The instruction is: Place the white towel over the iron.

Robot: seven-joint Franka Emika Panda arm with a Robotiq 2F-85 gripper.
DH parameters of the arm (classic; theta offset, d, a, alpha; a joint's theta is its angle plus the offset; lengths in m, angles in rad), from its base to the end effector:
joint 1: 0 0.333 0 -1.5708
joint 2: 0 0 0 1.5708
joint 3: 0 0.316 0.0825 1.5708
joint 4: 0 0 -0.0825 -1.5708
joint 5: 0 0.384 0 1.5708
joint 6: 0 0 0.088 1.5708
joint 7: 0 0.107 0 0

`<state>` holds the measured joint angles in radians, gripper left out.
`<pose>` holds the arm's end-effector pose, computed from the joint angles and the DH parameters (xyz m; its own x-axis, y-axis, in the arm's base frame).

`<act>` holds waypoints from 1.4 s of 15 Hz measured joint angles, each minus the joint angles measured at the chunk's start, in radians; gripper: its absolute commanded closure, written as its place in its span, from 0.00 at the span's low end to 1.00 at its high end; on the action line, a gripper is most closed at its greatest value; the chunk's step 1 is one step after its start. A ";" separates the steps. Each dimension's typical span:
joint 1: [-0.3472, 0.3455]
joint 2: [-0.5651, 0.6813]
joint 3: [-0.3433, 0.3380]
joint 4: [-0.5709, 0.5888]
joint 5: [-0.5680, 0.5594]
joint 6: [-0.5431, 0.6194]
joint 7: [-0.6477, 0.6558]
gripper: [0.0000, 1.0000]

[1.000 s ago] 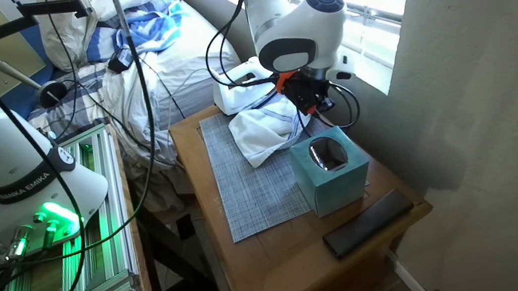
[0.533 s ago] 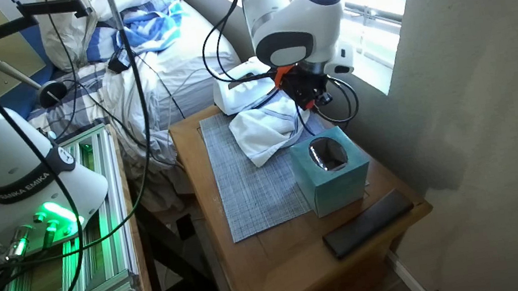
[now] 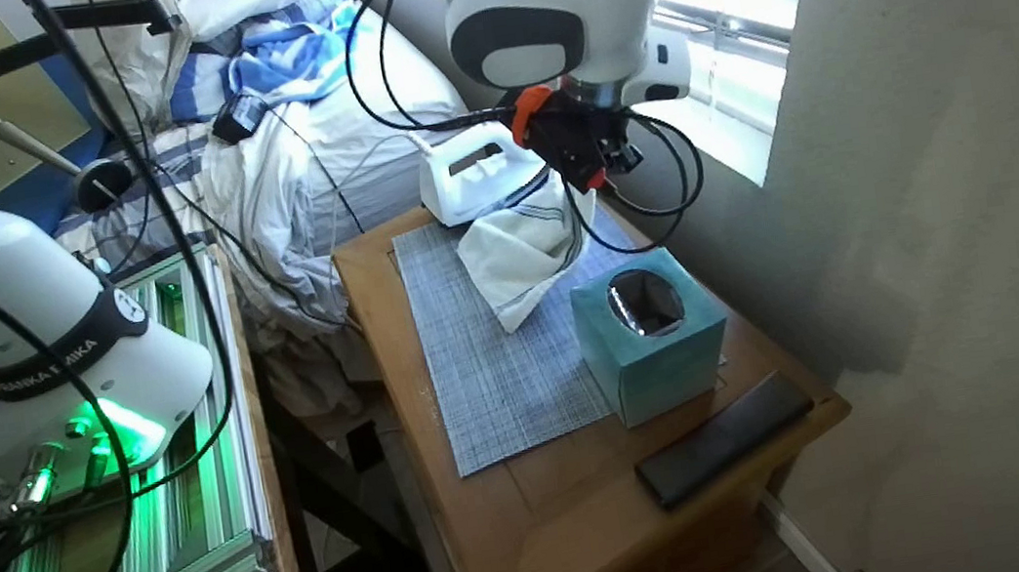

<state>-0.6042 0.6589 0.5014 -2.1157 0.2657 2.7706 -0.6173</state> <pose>0.5719 -0.0636 0.1366 0.9712 0.1277 0.2010 0.1904 -0.9232 -0.3337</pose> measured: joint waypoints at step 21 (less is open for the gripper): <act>0.153 -0.659 -0.207 -0.266 0.419 -0.496 -0.611 0.99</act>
<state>-0.4510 0.0003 0.2940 -2.3819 0.6850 2.2746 -1.2284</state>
